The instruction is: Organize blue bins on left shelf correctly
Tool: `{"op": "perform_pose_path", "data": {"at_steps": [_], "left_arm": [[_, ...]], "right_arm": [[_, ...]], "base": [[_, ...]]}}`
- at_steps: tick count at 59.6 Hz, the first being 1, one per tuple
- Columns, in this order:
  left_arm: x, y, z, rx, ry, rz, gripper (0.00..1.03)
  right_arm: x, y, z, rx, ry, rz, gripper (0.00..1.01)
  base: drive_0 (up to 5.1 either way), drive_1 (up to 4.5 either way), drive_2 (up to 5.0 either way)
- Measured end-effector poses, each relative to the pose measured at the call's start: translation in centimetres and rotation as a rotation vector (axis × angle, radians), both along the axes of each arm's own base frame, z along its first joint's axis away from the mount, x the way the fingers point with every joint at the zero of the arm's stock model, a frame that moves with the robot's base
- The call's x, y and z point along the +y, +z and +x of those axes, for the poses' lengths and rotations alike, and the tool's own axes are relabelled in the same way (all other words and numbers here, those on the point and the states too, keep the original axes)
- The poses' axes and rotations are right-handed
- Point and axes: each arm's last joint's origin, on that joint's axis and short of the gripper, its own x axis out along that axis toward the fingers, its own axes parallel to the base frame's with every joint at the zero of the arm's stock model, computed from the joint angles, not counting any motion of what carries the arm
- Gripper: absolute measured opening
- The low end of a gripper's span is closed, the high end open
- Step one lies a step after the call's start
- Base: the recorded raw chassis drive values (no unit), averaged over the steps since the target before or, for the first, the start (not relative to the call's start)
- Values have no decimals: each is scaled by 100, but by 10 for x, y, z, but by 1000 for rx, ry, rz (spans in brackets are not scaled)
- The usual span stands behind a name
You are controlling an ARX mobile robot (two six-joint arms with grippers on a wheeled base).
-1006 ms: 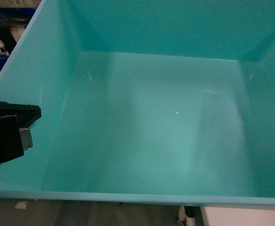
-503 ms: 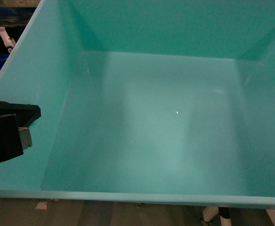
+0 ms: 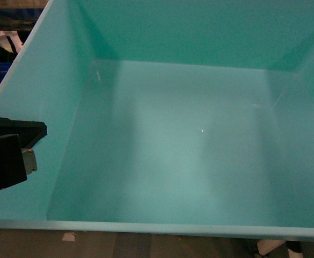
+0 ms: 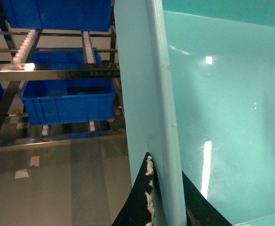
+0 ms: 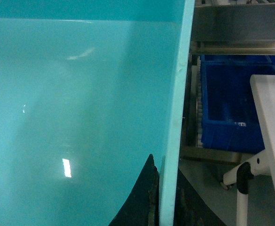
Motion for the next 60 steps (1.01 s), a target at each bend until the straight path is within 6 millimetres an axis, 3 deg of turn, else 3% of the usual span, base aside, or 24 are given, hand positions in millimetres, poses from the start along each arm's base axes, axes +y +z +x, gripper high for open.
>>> {"op": "perform_pose_path", "data": {"at_steps": [33,60], "left_arm": [[0,0,0,-3,0,-1,3],[0,0,0,-1,-2,-1,3]], "right_arm": [[0,0,0,-2,0,0,2],[0,0,0,1,0,0,2]], "base": [[-394,459,-15],[-335,483,-158]]}}
